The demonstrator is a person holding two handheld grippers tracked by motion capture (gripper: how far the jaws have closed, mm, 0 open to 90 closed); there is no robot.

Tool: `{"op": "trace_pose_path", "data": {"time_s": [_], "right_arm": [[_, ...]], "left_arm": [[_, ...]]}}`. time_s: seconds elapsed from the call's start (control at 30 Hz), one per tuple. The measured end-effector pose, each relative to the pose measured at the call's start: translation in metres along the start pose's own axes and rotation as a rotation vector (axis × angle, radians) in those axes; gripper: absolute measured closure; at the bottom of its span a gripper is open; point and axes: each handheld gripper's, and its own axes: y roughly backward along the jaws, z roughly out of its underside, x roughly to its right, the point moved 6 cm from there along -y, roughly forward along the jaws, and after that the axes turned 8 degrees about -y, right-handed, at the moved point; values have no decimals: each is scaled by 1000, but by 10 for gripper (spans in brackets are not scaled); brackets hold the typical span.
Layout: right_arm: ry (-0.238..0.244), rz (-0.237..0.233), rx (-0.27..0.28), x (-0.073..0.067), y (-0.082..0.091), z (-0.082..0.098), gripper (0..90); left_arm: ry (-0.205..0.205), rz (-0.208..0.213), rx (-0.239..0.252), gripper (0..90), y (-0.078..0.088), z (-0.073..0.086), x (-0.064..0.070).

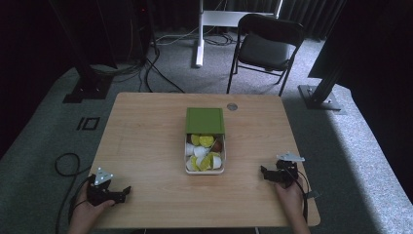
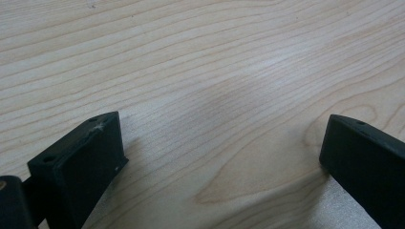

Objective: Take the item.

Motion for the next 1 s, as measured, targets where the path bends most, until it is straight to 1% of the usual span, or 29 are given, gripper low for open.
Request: {"op": "trace_pose_path", "data": {"time_s": [0.2,0.6,0.7,0.77,0.83,0.93,0.97,1.0], "right_arm": [[-17,18,0,1,0,0,111],[-15,14,-1,1,-1,-1,112],[-13,15,0,1,-1,-1,112],[-13,15,0,1,-1,-1,112],[-13,15,0,1,-1,-1,112],[-19,20,1,2,-1,-1,112],[-19,20,1,2,-1,-1,112],[-19,20,1,2,-1,-1,112]], "left_arm": [[0,0,-1,21,0,0,0],[1,-2,-4,22,1,1,1],[24,9,8,22,2,0,0],[31,16,17,21,3,0,-1],[33,14,21,22,4,-1,-1],[40,11,34,22,8,-5,-3],[45,17,49,22,11,-10,-4],[45,13,54,21,13,-12,-4]]}}
